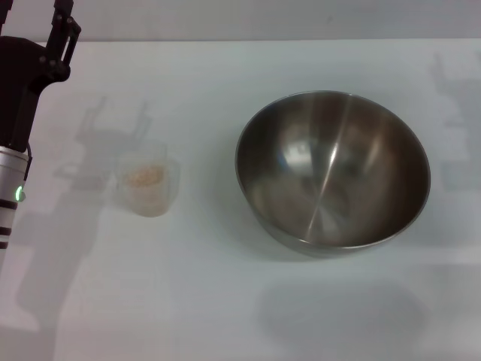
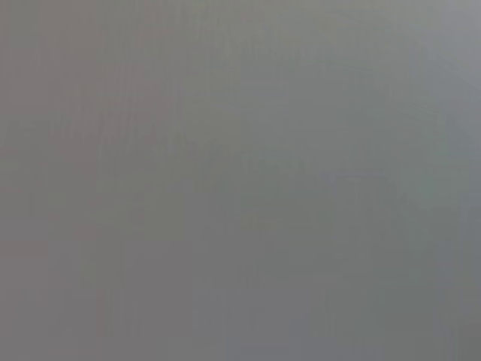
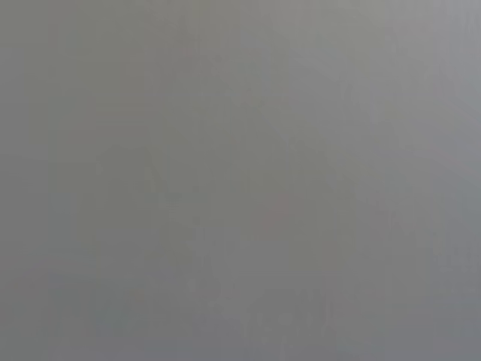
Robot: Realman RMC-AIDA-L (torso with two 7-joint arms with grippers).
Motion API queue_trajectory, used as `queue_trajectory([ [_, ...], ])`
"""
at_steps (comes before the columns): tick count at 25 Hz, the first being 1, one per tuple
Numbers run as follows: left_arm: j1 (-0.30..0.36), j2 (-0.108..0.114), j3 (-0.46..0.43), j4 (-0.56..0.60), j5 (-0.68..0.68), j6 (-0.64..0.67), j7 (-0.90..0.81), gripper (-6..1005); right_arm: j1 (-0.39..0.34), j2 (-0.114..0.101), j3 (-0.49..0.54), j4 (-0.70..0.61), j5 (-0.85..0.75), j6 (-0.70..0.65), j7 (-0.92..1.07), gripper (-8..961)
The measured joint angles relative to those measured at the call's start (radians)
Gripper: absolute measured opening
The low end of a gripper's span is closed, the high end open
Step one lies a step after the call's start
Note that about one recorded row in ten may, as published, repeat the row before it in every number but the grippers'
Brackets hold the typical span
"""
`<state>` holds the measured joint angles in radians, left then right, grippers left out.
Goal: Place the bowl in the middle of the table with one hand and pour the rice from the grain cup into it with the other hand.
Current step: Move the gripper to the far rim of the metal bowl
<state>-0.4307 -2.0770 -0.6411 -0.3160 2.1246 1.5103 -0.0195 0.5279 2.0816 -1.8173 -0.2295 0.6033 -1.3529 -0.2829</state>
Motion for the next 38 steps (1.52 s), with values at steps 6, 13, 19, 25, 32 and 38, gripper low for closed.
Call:
queue_trajectory([
  [6,0.005,0.0,0.0,-0.001,0.0,-0.003,0.0,723,-0.007,0.002,-0.008,-0.001,-0.031,-0.022,-0.098,755],
  [13,0.009,-0.001,0.001,0.0,0.0,-0.003,-0.001,723,-0.011,0.004,-0.014,-0.003,-0.046,-0.037,-0.158,755],
  [19,0.01,-0.002,0.005,0.0,0.0,-0.003,-0.002,723,-0.075,0.003,-0.001,-0.265,-0.037,0.221,-0.148,754],
  [25,0.011,-0.002,0.002,0.002,0.0,-0.006,-0.002,723,-0.191,0.005,0.002,-0.665,-0.035,0.614,-0.145,754],
  [32,0.011,0.0,0.0,0.004,-0.001,-0.015,-0.002,723,-0.302,0.009,0.04,-1.156,-0.035,1.29,-0.125,755],
  [38,0.018,0.001,0.0,0.005,-0.001,-0.015,-0.002,723,-0.256,-0.001,0.213,-1.459,-0.033,2.014,-0.024,755],
])
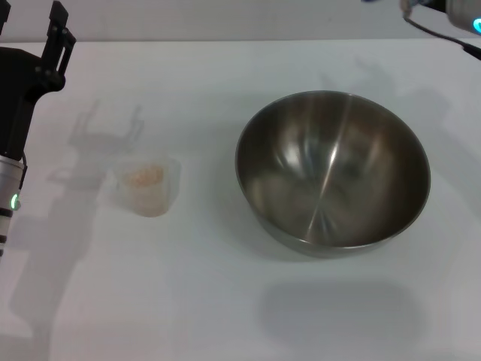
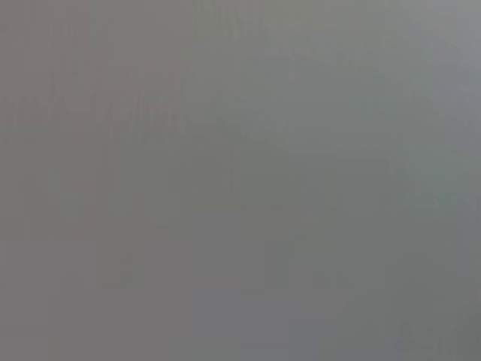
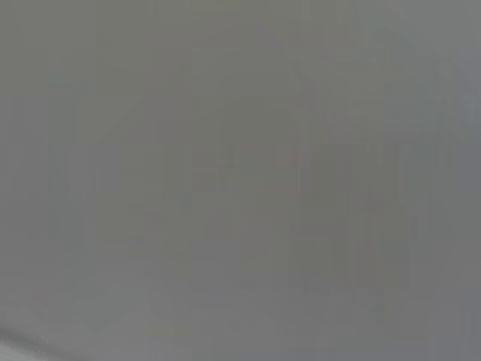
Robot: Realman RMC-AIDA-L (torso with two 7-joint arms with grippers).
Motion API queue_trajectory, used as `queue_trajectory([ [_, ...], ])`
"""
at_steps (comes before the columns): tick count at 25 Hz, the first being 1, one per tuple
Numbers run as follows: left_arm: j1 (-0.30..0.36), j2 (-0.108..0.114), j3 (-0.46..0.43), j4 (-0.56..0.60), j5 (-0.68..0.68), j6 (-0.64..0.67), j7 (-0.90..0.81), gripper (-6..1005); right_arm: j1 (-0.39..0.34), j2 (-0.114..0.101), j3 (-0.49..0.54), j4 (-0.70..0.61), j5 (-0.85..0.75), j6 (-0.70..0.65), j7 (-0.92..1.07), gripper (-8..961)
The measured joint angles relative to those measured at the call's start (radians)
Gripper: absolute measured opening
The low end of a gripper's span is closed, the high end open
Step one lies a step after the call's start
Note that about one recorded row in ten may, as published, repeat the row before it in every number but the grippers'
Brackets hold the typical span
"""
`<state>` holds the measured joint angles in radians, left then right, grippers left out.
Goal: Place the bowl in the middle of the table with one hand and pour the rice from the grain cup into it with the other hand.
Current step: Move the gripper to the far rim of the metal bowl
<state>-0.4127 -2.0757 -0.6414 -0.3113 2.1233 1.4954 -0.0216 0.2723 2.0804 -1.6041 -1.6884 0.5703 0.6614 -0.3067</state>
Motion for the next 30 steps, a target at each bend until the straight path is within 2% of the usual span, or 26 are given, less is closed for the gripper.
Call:
queue_trajectory([
  [4,0.004,0.0,-0.001,0.001,0.0,0.0,0.0,723,0.099,-0.001,0.17,-0.077,0.01,0.433,0.033,755],
  [7,0.004,0.0,-0.001,0.008,-0.001,0.0,0.0,723,0.182,-0.003,0.282,-0.042,0.013,0.644,0.037,754],
  [10,0.001,-0.001,-0.001,0.012,0.0,0.0,0.0,723,0.25,-0.01,0.366,0.03,0.011,0.776,0.021,754],
  [11,0.001,-0.001,-0.001,0.012,0.0,0.0,0.0,723,0.292,-0.019,0.408,0.097,0.005,0.831,-0.007,754],
  [16,-0.001,0.001,-0.001,0.014,0.0,-0.002,0.0,723,0.329,-0.033,0.431,0.191,-0.001,0.882,-0.037,754],
  [23,-0.007,-0.001,-0.001,0.023,0.0,-0.006,0.0,723,0.333,-0.027,0.422,0.231,-0.053,0.899,-0.063,755],
  [30,-0.008,-0.001,-0.001,0.022,0.0,-0.004,0.0,723,0.336,-0.02,0.424,0.328,-0.065,0.874,-0.101,722],
])
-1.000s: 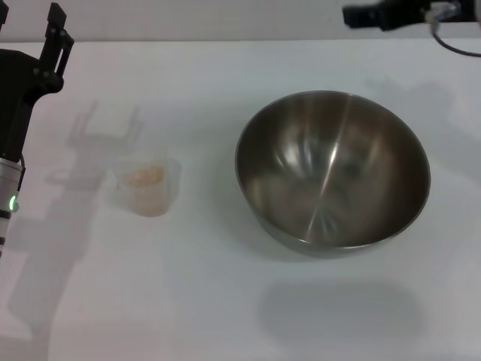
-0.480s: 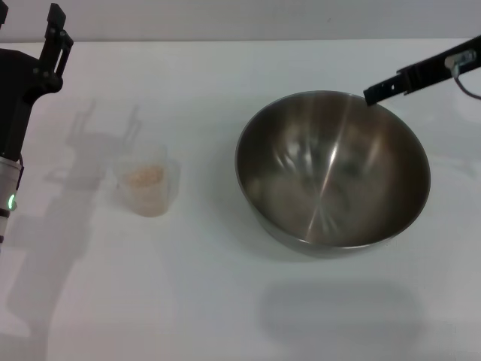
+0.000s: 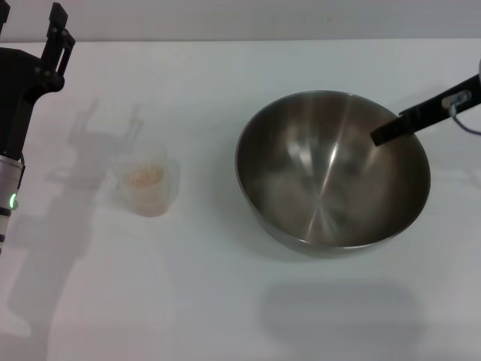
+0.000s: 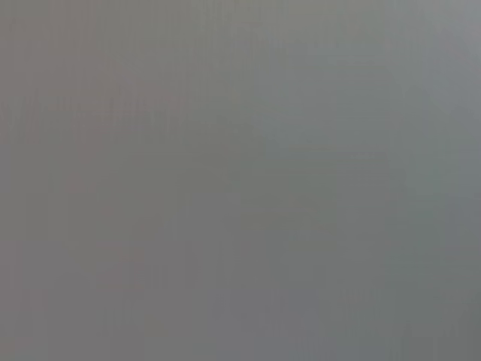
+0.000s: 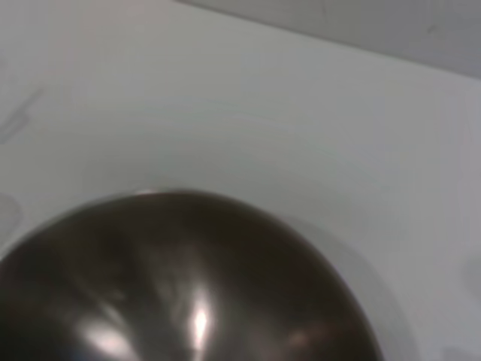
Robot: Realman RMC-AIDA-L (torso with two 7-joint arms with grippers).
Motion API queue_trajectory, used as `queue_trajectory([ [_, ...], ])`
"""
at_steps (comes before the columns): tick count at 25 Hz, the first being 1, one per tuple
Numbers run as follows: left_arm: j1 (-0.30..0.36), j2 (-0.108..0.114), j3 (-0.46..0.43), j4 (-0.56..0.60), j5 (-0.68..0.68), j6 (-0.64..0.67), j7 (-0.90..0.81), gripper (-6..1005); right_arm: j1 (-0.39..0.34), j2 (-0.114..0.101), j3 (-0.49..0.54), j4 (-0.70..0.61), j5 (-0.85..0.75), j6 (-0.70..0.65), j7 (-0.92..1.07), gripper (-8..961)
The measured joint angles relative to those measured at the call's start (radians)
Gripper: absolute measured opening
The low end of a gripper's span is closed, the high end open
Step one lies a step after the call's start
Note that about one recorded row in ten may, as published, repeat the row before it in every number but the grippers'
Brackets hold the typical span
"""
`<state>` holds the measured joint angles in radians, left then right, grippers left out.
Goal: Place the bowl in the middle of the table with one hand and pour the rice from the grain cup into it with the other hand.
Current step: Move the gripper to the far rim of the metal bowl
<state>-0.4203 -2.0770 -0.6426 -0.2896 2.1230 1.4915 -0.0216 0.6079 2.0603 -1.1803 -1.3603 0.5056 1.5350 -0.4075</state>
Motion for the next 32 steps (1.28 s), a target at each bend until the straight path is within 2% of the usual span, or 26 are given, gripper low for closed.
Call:
queue_trajectory([
  [6,0.002,0.001,-0.004,-0.002,0.0,0.003,0.0,723,0.009,0.009,-0.001,0.086,-0.001,-0.034,-0.022,688],
  [18,0.008,0.002,-0.009,-0.006,0.0,0.009,0.0,723,0.009,0.013,0.003,0.108,-0.029,-0.043,-0.029,621],
  [29,0.008,0.0,-0.009,-0.007,0.0,0.012,0.0,723,0.0,0.011,0.011,0.104,-0.051,-0.061,-0.05,160],
  [31,0.008,0.0,-0.009,-0.008,0.0,0.012,0.0,723,-0.001,0.011,0.026,0.095,-0.048,-0.069,-0.051,34],
  [32,0.008,0.0,-0.009,-0.008,0.0,0.012,0.0,723,-0.001,0.011,0.026,0.095,-0.048,-0.069,-0.051,34],
])
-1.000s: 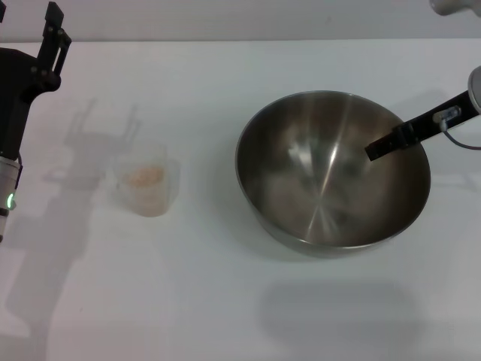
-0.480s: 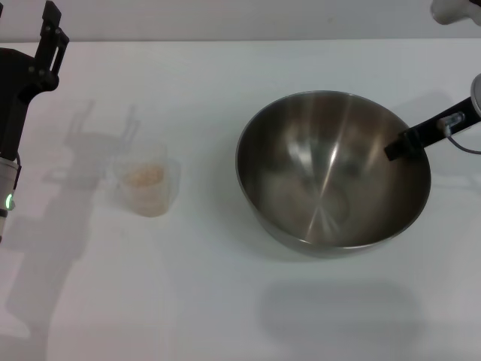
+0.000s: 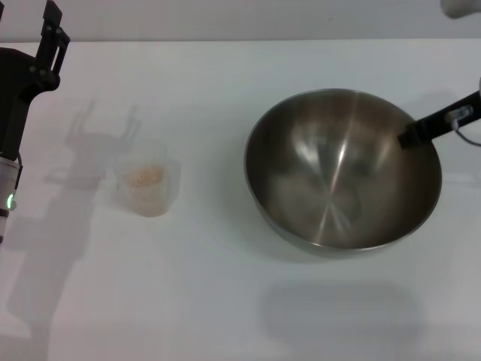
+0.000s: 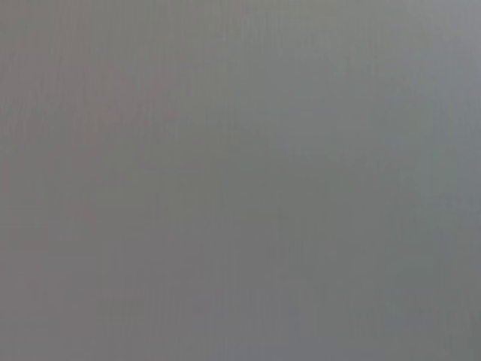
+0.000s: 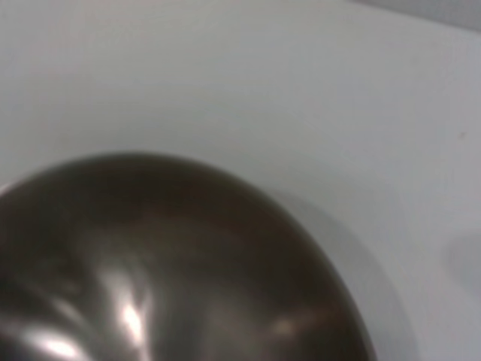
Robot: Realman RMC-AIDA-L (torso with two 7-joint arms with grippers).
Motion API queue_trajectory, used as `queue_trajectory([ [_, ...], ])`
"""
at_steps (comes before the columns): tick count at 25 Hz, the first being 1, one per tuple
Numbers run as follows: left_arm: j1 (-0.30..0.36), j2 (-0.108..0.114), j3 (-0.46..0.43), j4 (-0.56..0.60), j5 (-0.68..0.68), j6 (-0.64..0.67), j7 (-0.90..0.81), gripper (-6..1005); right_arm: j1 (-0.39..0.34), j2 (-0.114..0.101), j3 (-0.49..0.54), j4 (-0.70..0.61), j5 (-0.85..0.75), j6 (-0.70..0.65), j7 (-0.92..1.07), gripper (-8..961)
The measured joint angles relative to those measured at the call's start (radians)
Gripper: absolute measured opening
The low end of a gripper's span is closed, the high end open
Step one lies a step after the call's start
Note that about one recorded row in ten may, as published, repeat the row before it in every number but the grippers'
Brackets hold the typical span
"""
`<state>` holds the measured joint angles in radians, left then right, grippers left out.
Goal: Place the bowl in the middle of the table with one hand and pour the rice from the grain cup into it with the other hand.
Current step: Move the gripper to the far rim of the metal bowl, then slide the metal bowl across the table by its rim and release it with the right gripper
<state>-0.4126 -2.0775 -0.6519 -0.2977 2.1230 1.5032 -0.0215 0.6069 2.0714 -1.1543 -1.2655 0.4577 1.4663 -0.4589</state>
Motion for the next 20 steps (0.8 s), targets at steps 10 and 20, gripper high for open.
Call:
queue_trajectory([
  [10,0.0,-0.001,0.0,0.0,0.0,0.001,-0.001,723,-0.026,0.001,0.099,-0.111,0.098,-0.047,-0.046,28],
  [20,-0.002,-0.001,0.0,0.0,0.0,0.005,-0.002,723,-0.037,0.0,0.116,-0.061,0.29,-0.032,-0.209,15],
])
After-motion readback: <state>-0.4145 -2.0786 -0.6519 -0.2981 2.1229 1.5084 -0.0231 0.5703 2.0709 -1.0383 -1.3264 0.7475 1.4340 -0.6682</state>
